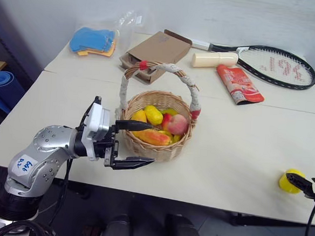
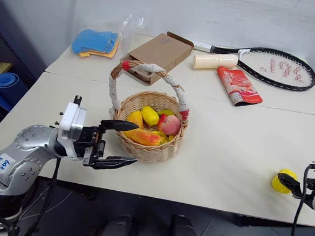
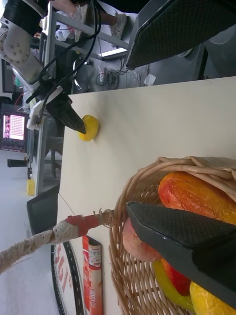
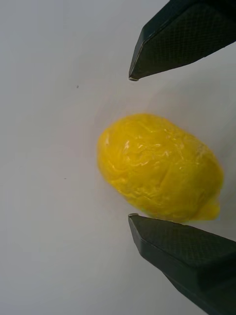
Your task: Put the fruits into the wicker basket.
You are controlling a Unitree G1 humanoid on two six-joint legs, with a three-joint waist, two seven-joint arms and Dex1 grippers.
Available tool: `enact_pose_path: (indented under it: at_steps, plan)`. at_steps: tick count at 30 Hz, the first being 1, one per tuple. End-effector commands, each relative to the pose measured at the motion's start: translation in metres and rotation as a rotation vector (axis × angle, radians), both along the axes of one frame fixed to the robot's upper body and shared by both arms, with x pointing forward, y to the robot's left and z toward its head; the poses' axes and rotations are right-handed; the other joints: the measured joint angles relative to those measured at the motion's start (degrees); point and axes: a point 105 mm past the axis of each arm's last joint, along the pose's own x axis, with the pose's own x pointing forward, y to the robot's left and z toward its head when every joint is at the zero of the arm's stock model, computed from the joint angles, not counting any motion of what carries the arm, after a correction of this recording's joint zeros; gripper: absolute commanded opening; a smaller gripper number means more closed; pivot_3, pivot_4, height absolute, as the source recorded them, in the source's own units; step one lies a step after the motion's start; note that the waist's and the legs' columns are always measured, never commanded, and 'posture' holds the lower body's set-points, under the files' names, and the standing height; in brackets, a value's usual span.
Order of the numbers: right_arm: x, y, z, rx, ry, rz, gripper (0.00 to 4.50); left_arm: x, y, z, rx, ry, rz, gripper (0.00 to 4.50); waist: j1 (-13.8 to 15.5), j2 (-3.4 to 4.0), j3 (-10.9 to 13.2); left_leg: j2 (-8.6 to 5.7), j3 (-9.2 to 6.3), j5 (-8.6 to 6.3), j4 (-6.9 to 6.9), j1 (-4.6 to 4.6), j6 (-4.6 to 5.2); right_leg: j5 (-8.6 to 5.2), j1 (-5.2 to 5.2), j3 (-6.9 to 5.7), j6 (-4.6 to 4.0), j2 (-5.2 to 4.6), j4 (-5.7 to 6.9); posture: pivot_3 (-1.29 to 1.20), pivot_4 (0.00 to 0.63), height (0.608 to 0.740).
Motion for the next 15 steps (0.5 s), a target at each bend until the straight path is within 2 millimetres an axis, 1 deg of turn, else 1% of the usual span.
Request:
enact_pose_path:
  at_steps: [1,4,7,9,12,15]
  plan:
    - [0.004,-0.009,-0.004,-0.009,0.037,-0.066,4.47,-0.006,-0.001,0.009,-0.006,-0.050,-0.013,4.50,-0.1,0.00,0.0,-0.01,0.03,0.02,0.00,0.00,0.05,0.00,0.00,0.03,0.00,-0.02,-0.02,0.00,0.150,0.740]
    - [0.010,-0.002,-0.011,0.062,0.075,-0.054,4.47,-0.005,-0.001,0.010,-0.005,-0.054,-0.010,4.50,-0.2,0.00,0.0,-0.02,0.10,0.06,0.00,0.03,0.12,-0.01,0.00,0.11,-0.02,-0.03,-0.02,0.00,0.150,0.740]
    - [0.011,0.003,-0.019,0.123,0.140,-0.033,4.47,-0.005,-0.001,0.010,-0.003,-0.062,-0.005,4.50,-0.2,0.00,0.0,-0.01,0.11,0.09,0.00,0.03,0.15,0.00,0.00,0.13,-0.02,-0.01,-0.01,0.00,0.150,0.740]
    - [0.013,0.003,-0.019,0.150,0.149,-0.030,4.47,-0.005,0.001,0.011,0.002,-0.069,0.004,4.50,-0.1,0.00,0.0,-0.01,0.08,0.09,-0.01,0.03,0.15,0.00,0.00,0.12,-0.01,0.00,0.00,0.00,0.150,0.740]
    - [0.017,0.001,-0.015,0.154,0.141,-0.023,3.86,-0.005,0.004,0.012,0.009,-0.075,0.021,4.50,-0.3,0.00,0.0,-0.01,0.10,0.08,-0.01,0.02,0.15,0.01,0.00,0.14,0.00,0.00,-0.01,0.00,0.150,0.740]
    - [0.025,0.008,-0.003,0.153,0.098,0.060,2.84,-0.005,0.007,0.012,0.014,-0.084,0.043,4.50,-0.5,-0.01,0.0,-0.02,0.11,0.08,-0.03,0.04,0.15,0.01,0.00,0.14,0.01,0.02,-0.01,0.00,0.150,0.740]
